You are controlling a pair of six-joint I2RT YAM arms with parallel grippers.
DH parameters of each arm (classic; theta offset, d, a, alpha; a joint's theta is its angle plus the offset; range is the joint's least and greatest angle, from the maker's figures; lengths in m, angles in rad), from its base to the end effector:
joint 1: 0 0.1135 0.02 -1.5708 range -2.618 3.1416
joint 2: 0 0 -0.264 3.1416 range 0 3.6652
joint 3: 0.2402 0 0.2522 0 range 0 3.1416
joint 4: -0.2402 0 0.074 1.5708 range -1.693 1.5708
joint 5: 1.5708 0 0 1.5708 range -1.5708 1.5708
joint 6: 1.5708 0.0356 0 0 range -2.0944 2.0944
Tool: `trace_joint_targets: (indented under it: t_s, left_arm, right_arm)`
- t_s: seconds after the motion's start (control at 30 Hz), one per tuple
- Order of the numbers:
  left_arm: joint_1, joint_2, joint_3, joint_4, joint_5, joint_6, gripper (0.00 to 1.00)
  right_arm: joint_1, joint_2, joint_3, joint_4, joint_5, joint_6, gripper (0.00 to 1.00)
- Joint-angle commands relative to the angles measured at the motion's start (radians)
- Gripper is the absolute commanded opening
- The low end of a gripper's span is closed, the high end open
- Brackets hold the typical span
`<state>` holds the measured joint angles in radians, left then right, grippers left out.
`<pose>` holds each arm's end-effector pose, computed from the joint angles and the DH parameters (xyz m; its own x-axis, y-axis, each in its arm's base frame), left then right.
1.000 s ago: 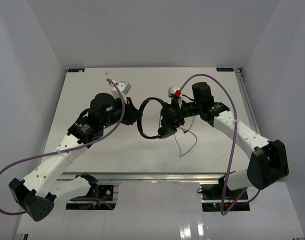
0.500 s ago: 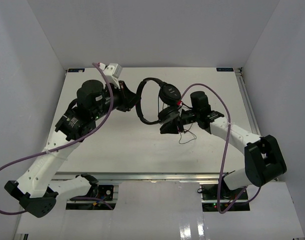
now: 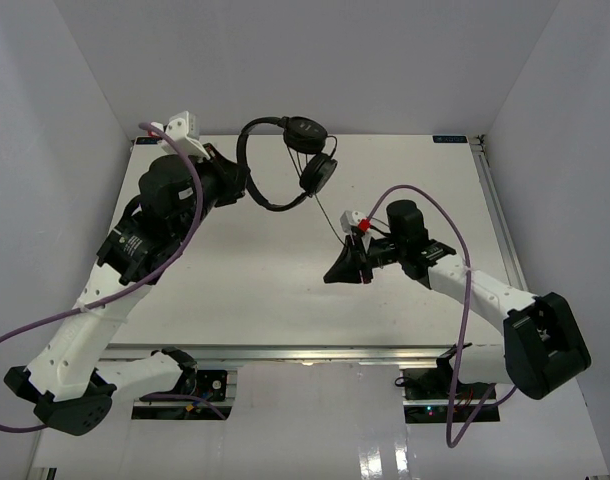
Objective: Wrap the headphones
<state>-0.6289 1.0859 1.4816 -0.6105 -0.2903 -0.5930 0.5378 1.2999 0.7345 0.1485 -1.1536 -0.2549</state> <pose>0.1722 -0.1126 0.4738 -0.3315 -0.4210 -0.8443 0.1836 0.8490 -0.4954 0.2145 0.1658 0.2515 -0.1032 -0.1805 -0.9781 -0.9833 -0.1299 0.1277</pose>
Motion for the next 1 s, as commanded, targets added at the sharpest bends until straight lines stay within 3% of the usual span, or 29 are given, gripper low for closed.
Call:
trace_joint_targets:
  t_s: [0.0,0.23,0.5,0.63,0.83,0.97]
  left_arm:
    - [0.0,-0.008,0.052,0.038,-0.172,-0.069,0.0]
    - [0.012,0.041,-0.006,0.111,-0.343,-0.056,0.0]
    - [0.095,0.182,-0.065,0.128,-0.286,-0.04,0.0]
    - [0.121,0.226,-0.13,0.139,-0.272,-0.013,0.0]
    - [0.124,0.242,-0.263,0.189,-0.18,-0.022,0.0]
    - [0.124,0.231,-0.337,0.222,-0.058,0.001,0.0]
  right_arm:
    - [0.011,-0.057,0.018,-0.081,0.04,-0.069,0.08]
    - [0.037,-0.082,0.158,-0.41,0.205,-0.267,0.08]
    - [0.042,-0.103,0.422,-0.842,0.472,-0.584,0.08]
    - [0.052,-0.158,0.517,-0.906,0.602,-0.741,0.08]
    - [0.094,-0.136,0.762,-0.964,0.694,-0.757,0.08]
    - [0.1,-0.115,0.799,-0.935,0.726,-0.755,0.08]
